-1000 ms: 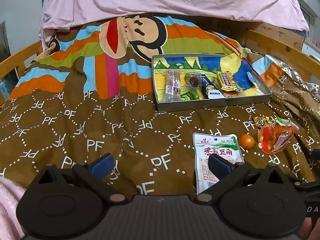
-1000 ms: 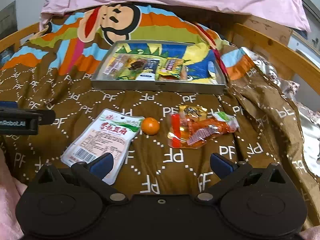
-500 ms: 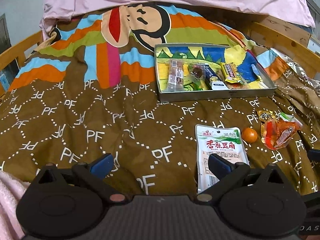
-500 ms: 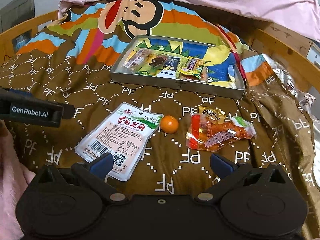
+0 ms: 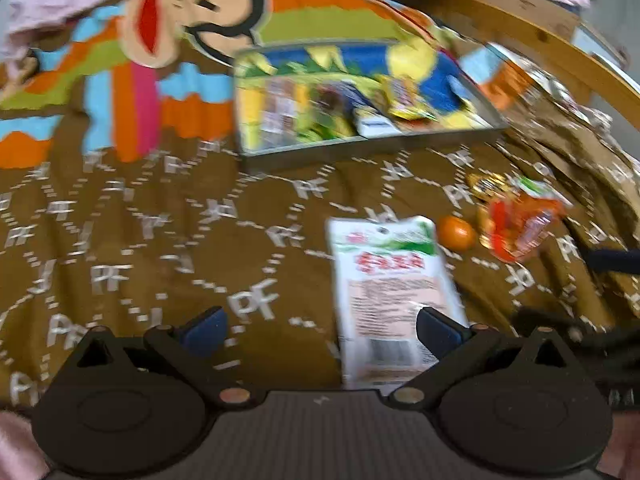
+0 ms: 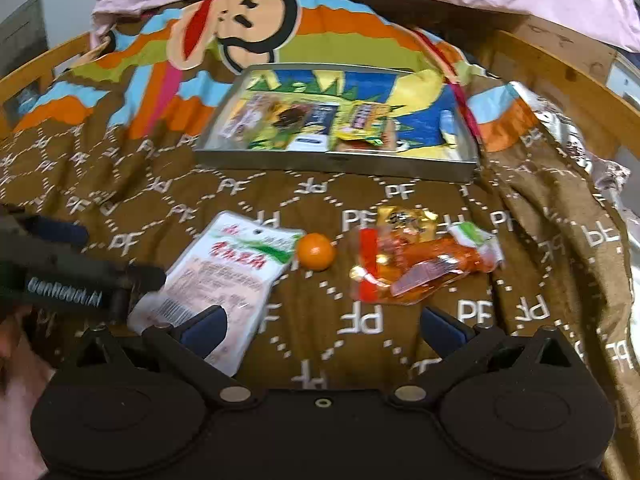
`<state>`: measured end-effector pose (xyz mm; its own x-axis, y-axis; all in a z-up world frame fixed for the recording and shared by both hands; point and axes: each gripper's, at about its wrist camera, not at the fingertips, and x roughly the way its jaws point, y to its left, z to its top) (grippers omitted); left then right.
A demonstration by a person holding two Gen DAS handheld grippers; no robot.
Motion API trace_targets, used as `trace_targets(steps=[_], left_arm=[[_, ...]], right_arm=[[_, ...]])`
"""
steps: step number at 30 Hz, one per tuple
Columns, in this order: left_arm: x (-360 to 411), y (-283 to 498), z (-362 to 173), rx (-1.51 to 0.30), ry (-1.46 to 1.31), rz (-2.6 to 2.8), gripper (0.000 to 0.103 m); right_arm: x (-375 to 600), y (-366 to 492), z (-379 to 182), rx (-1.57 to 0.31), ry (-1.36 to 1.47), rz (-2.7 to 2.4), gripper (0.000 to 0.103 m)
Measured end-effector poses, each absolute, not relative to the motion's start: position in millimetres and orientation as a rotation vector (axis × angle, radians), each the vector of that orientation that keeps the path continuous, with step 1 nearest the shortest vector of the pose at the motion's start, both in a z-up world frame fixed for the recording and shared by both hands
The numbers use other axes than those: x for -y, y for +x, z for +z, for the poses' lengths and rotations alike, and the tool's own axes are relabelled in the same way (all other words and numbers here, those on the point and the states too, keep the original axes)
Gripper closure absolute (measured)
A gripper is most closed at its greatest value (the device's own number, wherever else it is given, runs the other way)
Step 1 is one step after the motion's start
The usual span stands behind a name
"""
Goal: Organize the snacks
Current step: 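Move the left tool onto the white spicy bean packet while the right tool approaches the orange, then close the left tool on the white bean packet while the right tool grasps the orange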
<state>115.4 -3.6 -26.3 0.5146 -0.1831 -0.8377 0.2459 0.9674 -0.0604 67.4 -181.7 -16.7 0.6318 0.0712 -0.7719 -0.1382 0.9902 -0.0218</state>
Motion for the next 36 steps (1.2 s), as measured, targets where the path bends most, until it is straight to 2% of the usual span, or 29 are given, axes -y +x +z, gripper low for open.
trace_targets(steps=[7, 15, 26, 28, 34, 36], left_arm=[[20.6, 126.0, -37.5, -1.048, 0.088, -0.372, 0.000], [33.6, 135.3, -58.1, -1.120, 0.044, -0.380, 0.001], [44.6, 145.7, -75.4, -1.176, 0.032, -0.381, 0.001], [45.6, 146.9, -77.0, -1.175, 0.035, -0.373, 0.001], [48.4, 149.5, -80.6, -1.170, 0.031, -0.345, 0.001], [49.5, 150.0, -81.1, -1.167, 0.030, -0.337, 0.001]], right_arm=[[215.1, 101.9, -15.2, -0.913, 0.060, 0.226, 0.001], [226.8, 146.3, -41.4, -1.009, 0.407, 0.358, 0.002], [226.5, 179.0, -73.2, -1.076, 0.465, 0.260, 0.028], [227.0, 180.0, -74.4, -1.072, 0.454, 0.248, 0.037], [222.2, 181.4, -77.8, -1.071, 0.396, 0.232, 0.053], [222.4, 181.3, -78.0, -1.070, 0.394, 0.229, 0.055]])
